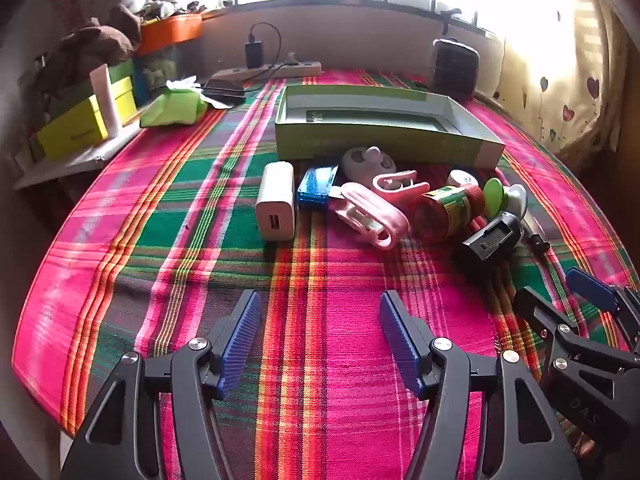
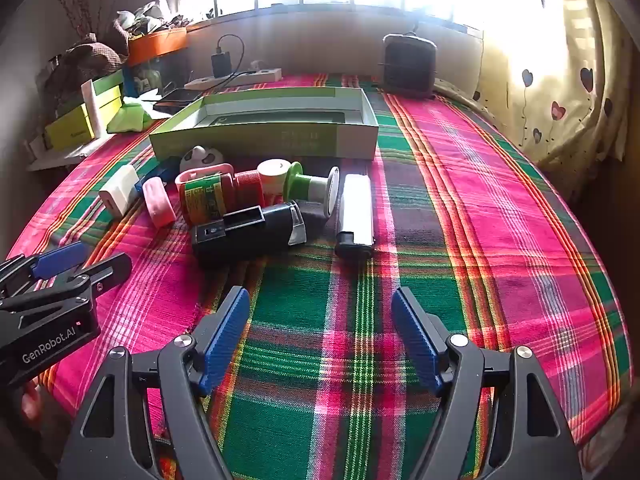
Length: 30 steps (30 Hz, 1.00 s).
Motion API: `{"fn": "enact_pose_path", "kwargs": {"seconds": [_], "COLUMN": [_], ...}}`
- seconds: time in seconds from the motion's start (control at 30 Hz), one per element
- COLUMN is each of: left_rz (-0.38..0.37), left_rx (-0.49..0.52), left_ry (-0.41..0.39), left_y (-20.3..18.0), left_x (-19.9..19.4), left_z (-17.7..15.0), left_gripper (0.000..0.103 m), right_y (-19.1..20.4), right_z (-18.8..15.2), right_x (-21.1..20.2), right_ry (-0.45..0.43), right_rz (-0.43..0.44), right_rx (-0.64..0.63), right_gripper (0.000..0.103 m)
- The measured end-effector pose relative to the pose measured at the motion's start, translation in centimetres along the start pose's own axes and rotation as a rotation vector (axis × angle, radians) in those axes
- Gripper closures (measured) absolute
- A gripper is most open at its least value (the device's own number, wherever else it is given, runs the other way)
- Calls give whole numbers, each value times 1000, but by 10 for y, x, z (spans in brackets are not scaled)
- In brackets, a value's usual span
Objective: Organize rigid objects
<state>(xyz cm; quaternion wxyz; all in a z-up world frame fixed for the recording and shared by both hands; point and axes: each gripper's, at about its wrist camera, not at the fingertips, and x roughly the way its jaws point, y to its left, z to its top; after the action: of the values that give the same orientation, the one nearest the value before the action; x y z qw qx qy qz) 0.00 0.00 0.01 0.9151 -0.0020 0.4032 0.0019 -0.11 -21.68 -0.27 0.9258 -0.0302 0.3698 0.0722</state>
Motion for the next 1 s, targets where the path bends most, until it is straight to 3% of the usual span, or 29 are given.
{"fn": "enact_pose_path", "kwargs": {"seconds": [0.3,0.5,1.0], "left_rz": [-28,4,9], "left_rx": [-66,-10,-22], "left_ry": [0,7,-12], "left_y": [7,2,1], "left_x": [0,-1,-3], "left_z": [5,2,-1], "left_gripper": [42,42,42], "right_y": [0,0,0], "right_z": [0,-1,-1], "right_x": [0,0,-1], "right_ry": [-1,-2,-6], "right_rz": [-1,0,0], "right_rx": [-1,-1,0], "right_gripper": [29,29,29]}}
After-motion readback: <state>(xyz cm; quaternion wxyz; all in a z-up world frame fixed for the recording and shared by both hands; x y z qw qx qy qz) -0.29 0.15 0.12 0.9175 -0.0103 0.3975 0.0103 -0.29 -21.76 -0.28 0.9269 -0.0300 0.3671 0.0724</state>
